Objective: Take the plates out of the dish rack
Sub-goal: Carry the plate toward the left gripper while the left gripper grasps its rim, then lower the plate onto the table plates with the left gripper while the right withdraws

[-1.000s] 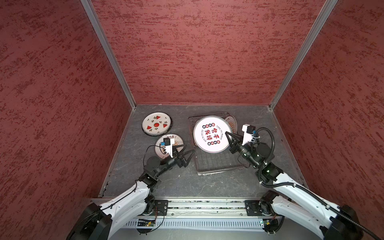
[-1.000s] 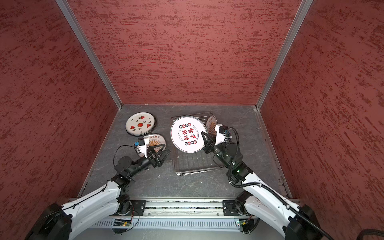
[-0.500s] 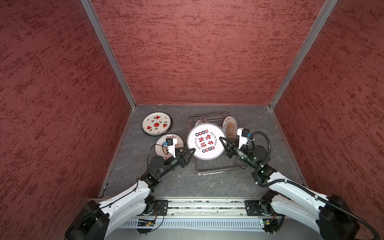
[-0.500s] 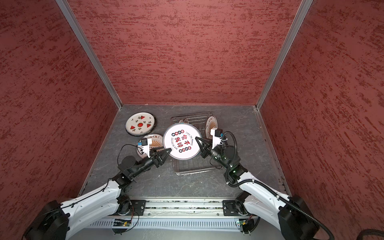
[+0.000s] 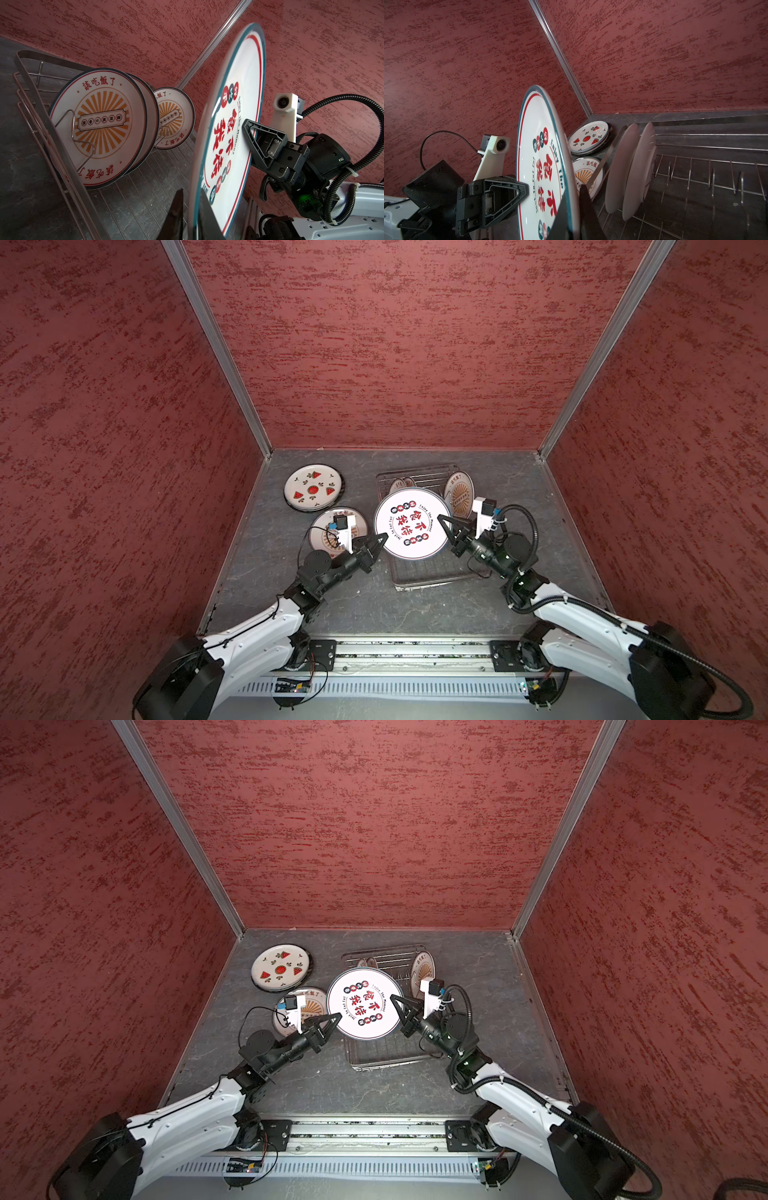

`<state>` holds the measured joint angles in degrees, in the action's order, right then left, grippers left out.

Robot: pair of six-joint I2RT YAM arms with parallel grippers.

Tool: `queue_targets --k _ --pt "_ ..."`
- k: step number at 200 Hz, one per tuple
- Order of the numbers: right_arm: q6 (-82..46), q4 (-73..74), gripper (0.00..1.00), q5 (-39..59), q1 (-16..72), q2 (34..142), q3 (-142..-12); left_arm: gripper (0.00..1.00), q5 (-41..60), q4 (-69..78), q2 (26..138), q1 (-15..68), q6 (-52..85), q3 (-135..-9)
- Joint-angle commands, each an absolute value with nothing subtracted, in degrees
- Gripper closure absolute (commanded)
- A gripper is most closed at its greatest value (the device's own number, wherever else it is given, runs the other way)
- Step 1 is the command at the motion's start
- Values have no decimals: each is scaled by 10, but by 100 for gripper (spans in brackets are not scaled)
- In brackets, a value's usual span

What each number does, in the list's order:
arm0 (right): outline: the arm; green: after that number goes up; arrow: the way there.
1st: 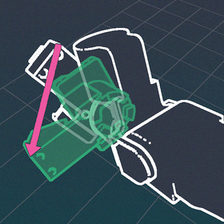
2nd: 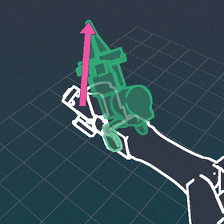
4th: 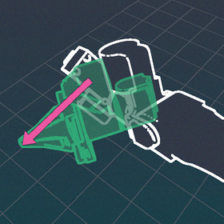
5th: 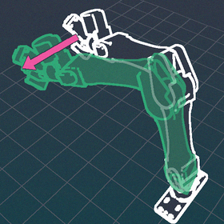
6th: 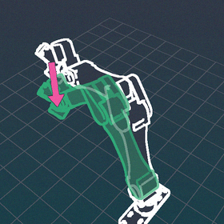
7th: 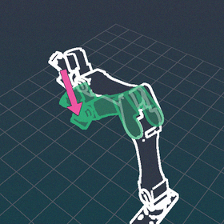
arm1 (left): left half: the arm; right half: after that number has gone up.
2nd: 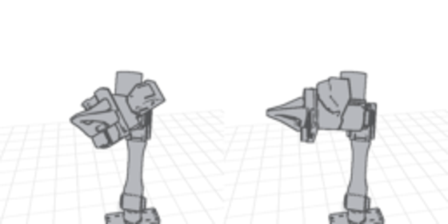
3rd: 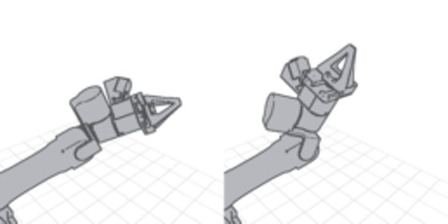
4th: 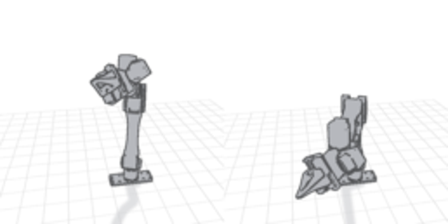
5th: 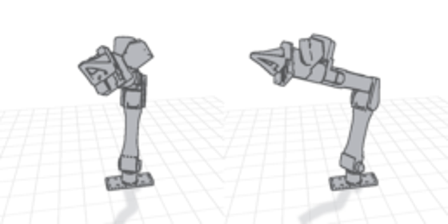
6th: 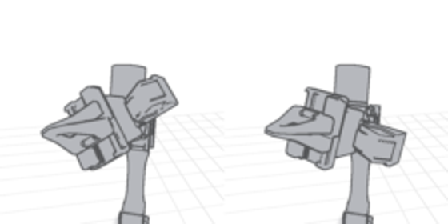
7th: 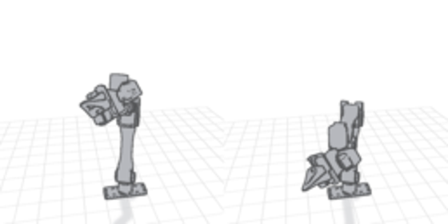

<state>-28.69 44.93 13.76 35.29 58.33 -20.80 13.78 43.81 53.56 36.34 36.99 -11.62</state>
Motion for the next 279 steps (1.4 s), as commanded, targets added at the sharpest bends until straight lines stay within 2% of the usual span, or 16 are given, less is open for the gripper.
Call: queue_targets --k 1,19,37,73,84,135,141,148,156,161,163,167,233,279 --pt "-289 516 100 142 352 584 -216 80 157 472 546 364 373 -132" --pt "-289 512 100 140 352 585 -217 81 159 483 551 363 378 -130" --pt "-287 509 100 133 352 580 -215 90 156 481 551 363 381 -132" --pt "-287 505 100 133 352 581 -217 100 156 461 548 363 384 -141" --pt "-287 506 100 136 352 583 -218 100 153 462 550 363 387 -142" --pt "-284 509 83 142 352 591 -221 100 147 474 542 347 406 -132" --pt "-283 507 77 142 352 591 -221 100 145 479 539 343 410 -128" --pt "-281 503 64 144 352 590 -222 100 145 483 537 337 414 -124" --pt "-279 498 33 146 352 589 -222 100 142 487 533 333 418 -120" --pt "-280 493 19 144 352 588 -222 100 139 489 532 331 422 -117" --pt "-281 490 7 142 352 588 -222 100 137 490 531 330 423 -116" --pt "-283 484 1 136 352 587 -223 100 135 491 531 330 424 -115" --pt "-259 482 1 115 352 581 -210 100 119 489 543 314 438 -117" --pt "-244 493 1 155 352 594 -211 100 82 494 516 279 483 -81"
